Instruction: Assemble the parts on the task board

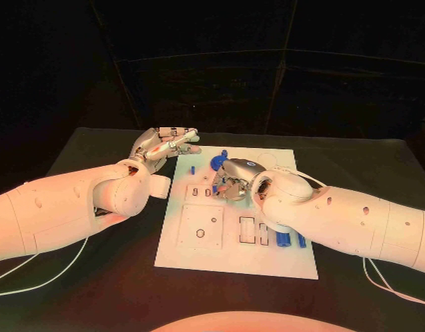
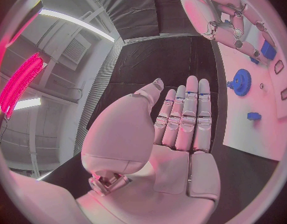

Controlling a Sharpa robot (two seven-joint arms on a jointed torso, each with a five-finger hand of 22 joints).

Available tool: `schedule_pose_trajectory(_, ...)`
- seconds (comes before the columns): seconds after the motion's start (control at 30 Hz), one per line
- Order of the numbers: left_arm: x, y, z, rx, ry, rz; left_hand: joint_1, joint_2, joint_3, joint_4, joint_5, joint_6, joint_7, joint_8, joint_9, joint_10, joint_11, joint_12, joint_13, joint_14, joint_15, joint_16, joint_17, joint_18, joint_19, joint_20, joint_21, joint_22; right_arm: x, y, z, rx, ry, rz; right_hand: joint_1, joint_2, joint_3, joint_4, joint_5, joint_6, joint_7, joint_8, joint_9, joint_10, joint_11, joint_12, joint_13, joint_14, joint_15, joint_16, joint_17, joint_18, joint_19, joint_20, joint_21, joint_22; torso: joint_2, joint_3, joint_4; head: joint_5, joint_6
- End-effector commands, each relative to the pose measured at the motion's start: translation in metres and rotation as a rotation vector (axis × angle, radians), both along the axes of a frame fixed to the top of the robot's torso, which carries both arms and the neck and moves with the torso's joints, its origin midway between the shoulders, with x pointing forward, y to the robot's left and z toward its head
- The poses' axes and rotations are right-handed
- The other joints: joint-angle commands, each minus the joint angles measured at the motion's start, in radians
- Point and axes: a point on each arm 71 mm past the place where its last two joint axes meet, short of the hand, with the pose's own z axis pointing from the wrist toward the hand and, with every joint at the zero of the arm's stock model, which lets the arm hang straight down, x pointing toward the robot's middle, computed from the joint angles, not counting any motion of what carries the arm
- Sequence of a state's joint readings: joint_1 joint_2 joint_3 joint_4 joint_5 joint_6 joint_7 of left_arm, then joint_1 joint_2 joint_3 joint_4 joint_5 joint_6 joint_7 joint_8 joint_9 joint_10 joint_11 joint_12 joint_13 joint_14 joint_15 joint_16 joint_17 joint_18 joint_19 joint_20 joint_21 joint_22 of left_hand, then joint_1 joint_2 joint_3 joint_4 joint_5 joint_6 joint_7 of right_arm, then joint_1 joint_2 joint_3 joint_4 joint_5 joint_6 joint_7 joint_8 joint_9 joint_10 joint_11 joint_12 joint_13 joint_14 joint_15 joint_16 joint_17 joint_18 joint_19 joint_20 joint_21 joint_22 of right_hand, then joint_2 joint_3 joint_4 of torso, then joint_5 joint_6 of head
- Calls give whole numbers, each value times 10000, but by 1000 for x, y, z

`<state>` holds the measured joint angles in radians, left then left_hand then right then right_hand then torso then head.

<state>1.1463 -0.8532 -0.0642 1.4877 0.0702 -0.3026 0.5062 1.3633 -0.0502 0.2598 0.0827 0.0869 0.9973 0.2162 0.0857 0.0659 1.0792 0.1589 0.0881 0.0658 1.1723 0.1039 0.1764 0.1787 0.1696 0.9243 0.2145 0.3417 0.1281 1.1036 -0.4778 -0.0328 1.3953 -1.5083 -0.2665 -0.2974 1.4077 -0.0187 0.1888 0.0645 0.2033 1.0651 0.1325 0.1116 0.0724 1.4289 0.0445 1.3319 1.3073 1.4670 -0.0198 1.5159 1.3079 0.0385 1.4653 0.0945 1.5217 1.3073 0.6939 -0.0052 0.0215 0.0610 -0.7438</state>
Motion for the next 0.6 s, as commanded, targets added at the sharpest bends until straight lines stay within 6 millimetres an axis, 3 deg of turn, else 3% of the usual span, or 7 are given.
schedule_pose_trajectory(0.03,0,-1,2,-79,-93,-44,-19,55,19,-51,29,88,-11,-63,10,75,-24,-48,3,38,-9,-61,15,137,33,12,-64,-13,-3,0,-8,-487,362,95,-102,1,30,31,-66,6,-11,-66,-10,-90,14,-18,397,768,-31,-59,1417,-114,188,-46,1,1547,-6,-4,3,-2,-7)
schedule_pose_trajectory(0.6,1,-1,1,-72,-80,-42,-19,55,19,-51,29,88,-11,-63,10,75,-24,-48,3,38,-9,-61,15,137,33,12,-64,-13,-4,0,-8,-607,272,65,-207,-99,22,47,-83,-113,34,-156,-33,-156,49,-115,318,759,-4,-85,1375,-104,153,-23,-22,1504,5,1,1,-3,-33)
